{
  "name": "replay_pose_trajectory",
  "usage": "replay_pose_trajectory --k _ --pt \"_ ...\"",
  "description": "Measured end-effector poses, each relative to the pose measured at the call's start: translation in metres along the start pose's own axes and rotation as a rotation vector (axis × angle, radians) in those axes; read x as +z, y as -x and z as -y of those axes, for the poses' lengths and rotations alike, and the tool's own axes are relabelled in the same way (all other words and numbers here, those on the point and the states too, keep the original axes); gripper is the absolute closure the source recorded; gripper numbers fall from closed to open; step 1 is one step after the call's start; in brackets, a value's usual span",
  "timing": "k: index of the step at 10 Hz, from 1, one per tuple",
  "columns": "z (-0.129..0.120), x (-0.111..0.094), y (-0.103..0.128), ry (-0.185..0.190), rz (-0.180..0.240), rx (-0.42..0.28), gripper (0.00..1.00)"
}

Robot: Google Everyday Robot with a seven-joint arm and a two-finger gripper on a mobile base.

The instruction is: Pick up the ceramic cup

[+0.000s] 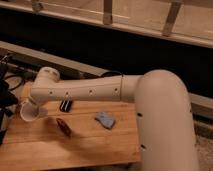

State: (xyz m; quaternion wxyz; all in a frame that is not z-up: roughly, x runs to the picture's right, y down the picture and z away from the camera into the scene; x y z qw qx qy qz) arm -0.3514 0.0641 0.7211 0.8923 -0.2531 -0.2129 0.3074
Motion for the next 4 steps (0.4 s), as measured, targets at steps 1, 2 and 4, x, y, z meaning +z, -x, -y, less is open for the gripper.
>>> replay_pose_trajectory --k 1,2,4 --pt "0.0001 -0.0007 0.0004 0.000 0.001 -0.001 0.97" --pt "0.0011 -0.0010 0.0001 -0.001 0.002 -0.001 0.98" --pt "0.0038 -0.0036 0.0007 -0.007 0.004 -0.007 0.98"
